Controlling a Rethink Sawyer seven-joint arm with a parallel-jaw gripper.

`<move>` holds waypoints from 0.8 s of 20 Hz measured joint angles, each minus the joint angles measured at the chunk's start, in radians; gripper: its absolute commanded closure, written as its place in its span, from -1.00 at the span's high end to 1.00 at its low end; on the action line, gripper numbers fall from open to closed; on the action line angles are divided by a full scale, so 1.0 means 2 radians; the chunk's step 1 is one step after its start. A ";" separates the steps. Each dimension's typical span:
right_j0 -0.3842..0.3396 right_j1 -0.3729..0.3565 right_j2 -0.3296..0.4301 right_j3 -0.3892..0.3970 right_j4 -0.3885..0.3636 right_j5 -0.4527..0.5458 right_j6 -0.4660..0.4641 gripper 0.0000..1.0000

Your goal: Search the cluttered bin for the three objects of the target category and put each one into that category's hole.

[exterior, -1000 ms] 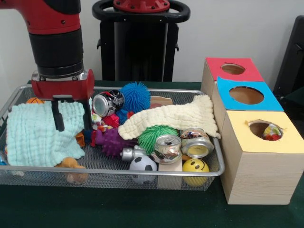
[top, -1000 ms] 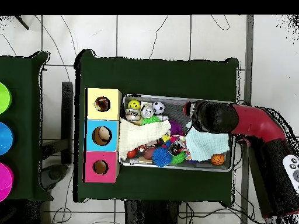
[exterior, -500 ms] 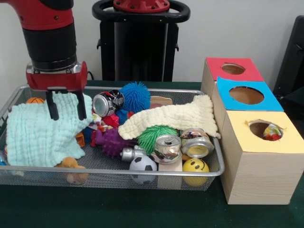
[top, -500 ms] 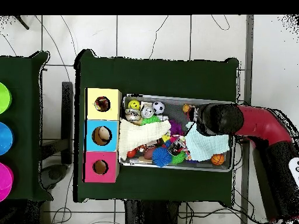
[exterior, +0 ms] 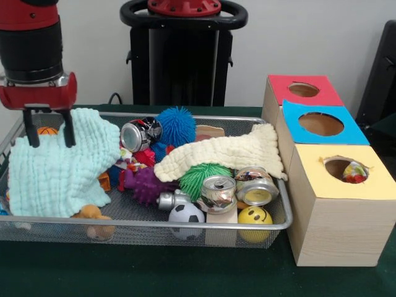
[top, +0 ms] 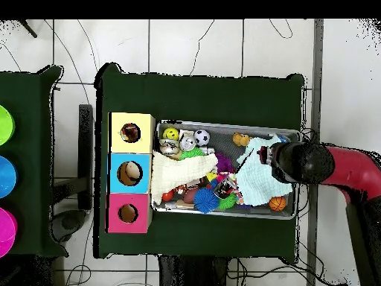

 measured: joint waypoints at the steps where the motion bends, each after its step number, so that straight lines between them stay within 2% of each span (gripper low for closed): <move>1: -0.003 0.000 0.001 0.000 -0.003 0.000 -0.002 1.00; 5: -0.020 0.004 0.002 0.002 -0.020 -0.013 -0.009 1.00; 13: -0.022 0.025 0.002 0.016 -0.054 -0.102 -0.009 1.00; 16: -0.016 0.035 0.002 0.032 -0.067 -0.138 -0.009 1.00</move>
